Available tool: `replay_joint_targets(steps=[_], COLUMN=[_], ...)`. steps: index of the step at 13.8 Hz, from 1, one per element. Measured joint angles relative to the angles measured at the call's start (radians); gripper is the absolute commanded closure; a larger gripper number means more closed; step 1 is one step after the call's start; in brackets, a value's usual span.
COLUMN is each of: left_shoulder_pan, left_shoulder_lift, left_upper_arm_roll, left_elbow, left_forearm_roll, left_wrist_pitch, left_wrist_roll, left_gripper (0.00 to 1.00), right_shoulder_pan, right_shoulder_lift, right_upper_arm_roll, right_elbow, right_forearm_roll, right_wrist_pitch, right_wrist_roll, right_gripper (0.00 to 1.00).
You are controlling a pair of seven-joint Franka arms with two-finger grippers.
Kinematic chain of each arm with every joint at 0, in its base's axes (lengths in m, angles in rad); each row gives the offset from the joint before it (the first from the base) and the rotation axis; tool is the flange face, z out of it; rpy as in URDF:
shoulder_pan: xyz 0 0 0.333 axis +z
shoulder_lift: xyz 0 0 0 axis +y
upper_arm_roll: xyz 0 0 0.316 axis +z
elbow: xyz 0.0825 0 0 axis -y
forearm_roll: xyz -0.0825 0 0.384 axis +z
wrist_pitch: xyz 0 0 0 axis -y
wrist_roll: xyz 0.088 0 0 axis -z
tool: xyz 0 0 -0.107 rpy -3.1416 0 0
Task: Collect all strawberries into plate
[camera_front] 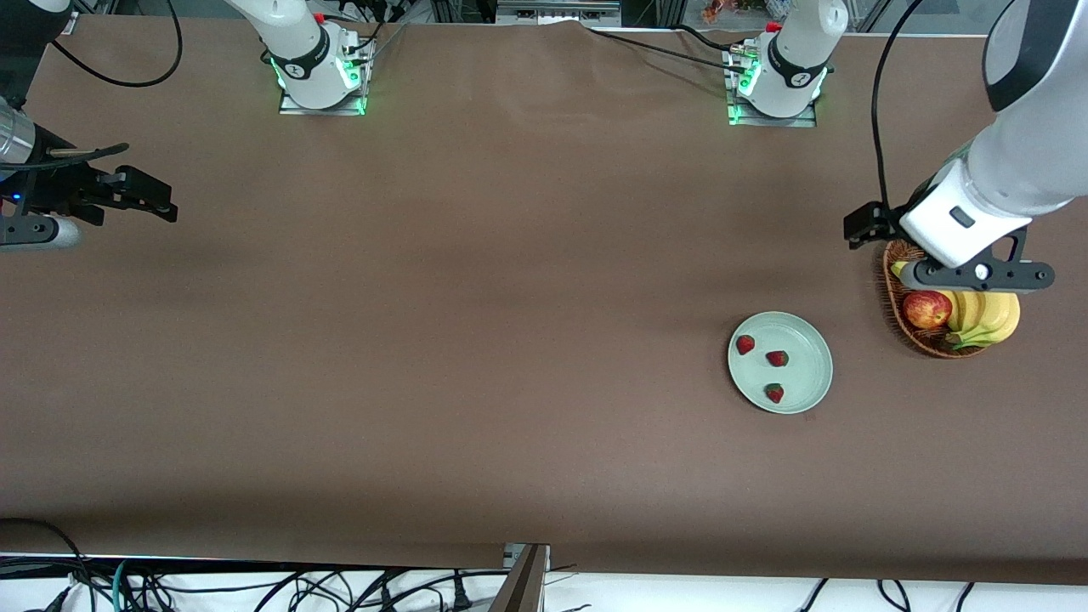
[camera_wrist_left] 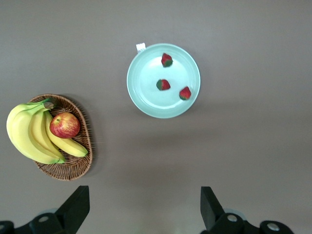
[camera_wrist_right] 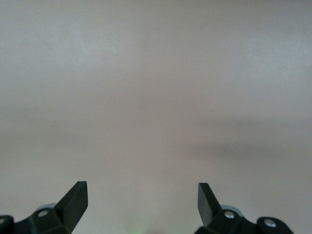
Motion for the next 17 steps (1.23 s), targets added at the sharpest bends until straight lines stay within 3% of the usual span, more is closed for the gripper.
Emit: replay_joint_targets(steps=[3, 6, 8, 12, 17], left_shoulder_pan=[0.001, -0.024, -0.029, -0.033, -0.036], left_shoulder_lift=[-0.051, -0.121, -0.181, -0.288, -0.281], left_upper_arm_roll=[0.093, 0.195, 0.192, 0.132, 0.122], left_elbow=[-0.138, -0.211, -0.233, -0.366, -0.362], left_forearm_roll=[-0.095, -0.168, -0.121, -0.054, -0.055], left_wrist_pitch=[0.145, 0.19, 0.189, 0.255, 0.26], left_wrist_roll=[0.142, 0.187, 0.194, 0.175, 0.094], left_gripper=[0.0, 0.0, 0.0, 0.0, 0.0], right_shoulder_pan=[0.0, 0.0, 0.0, 0.0, 0.0], right_shoulder_lift=[0.0, 0.0, 0.0, 0.0, 0.0], right_upper_arm_roll=[0.0, 0.0, 0.0, 0.0, 0.0], right_elbow=[0.0, 0.0, 0.0, 0.0, 0.0], right_forearm_roll=[0.0, 0.0, 0.0, 0.0, 0.0], right_wrist_pitch=[0.0, 0.0, 0.0, 0.0, 0.0], right_wrist_roll=[0.0, 0.0, 0.0, 0.0, 0.0], right_gripper=[0.0, 0.0, 0.0, 0.0, 0.0])
